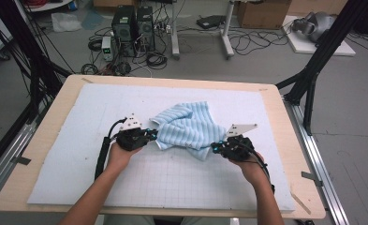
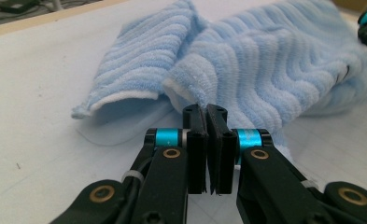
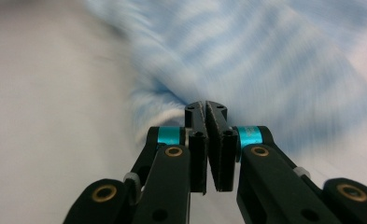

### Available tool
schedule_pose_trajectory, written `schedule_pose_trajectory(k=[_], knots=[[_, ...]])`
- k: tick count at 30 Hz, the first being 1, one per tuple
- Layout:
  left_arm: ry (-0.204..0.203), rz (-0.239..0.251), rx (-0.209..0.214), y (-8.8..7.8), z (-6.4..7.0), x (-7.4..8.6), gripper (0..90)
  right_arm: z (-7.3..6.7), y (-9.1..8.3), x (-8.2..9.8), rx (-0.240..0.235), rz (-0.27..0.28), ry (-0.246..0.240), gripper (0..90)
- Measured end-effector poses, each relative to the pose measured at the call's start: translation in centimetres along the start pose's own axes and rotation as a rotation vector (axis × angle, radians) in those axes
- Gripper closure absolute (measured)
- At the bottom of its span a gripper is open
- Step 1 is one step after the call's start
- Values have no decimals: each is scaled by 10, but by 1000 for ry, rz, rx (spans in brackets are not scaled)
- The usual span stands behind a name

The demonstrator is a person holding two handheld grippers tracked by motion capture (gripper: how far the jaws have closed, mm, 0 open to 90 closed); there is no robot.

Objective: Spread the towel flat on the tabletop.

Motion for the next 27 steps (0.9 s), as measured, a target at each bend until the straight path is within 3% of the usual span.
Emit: schedule_pose_trajectory(k=[2, 6, 7, 8, 9, 10, 11, 12, 14, 15, 16, 18, 19, 20, 22, 24, 25, 27], knots=[[-15, -6, -1, 4, -2, 3, 860, 5, 1, 5, 55, -7, 19, 868], [-14, 11, -20, 5, -4, 2, 860, -1, 1, 7, 79, 42, 53, 722], [-14, 11, -20, 5, -4, 2, 860, -1, 1, 7, 79, 42, 53, 722], [-28, 26, -31, 4, -6, 2, 861, -5, 1, 6, 61, 74, 65, 657], [-28, 26, -31, 4, -6, 2, 861, -5, 1, 6, 61, 74, 65, 657], [-34, 31, -27, 4, -7, 1, 861, -13, 1, 4, 1, 115, 96, 590], [-34, 31, -27, 4, -7, 1, 861, -13, 1, 4, 1, 115, 96, 590], [-32, 25, -28, 4, -6, 2, 861, -29, 5, 1, -125, 128, 99, 550], [-31, 25, -27, 4, -6, 1, 862, -33, 7, 0, -129, 118, 75, 548], [-33, 28, -26, 4, -6, 1, 862, -42, 13, 0, -110, 69, 10, 545], [-34, 28, -31, 3, -6, 1, 861, -51, 26, 3, -52, -16, -57, 586], [-36, 33, -35, 1, -6, 0, 861, -53, 35, 9, -13, -76, -95, 691], [-36, 33, -35, 1, -6, 0, 861, -53, 35, 9, -13, -76, -95, 691], [-35, 38, -33, -3, -7, -1, 861, -52, 33, 10, -25, -43, -83, 826], [-35, 40, -34, -5, -8, -1, 862, -51, 31, 11, -36, -43, -80, 836], [-33, 56, -31, -11, -7, -4, 861, -52, 22, 17, -100, -39, -97, 845], [-33, 56, -31, -11, -7, -4, 861, -52, 22, 17, -100, -39, -97, 845], [-39, 66, -23, -15, -6, -6, 856, -53, 13, 21, -161, -7, -95, 845]])
Point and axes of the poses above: each handheld gripper's, and its own axes: y roughly forward along the jaws, x roughly out of its underside, z roughly to its right, the point moved 3 cm from there along y, roughly forward along the jaws, and after that the axes turned 7 degrees about x, right-handed, at the moved point
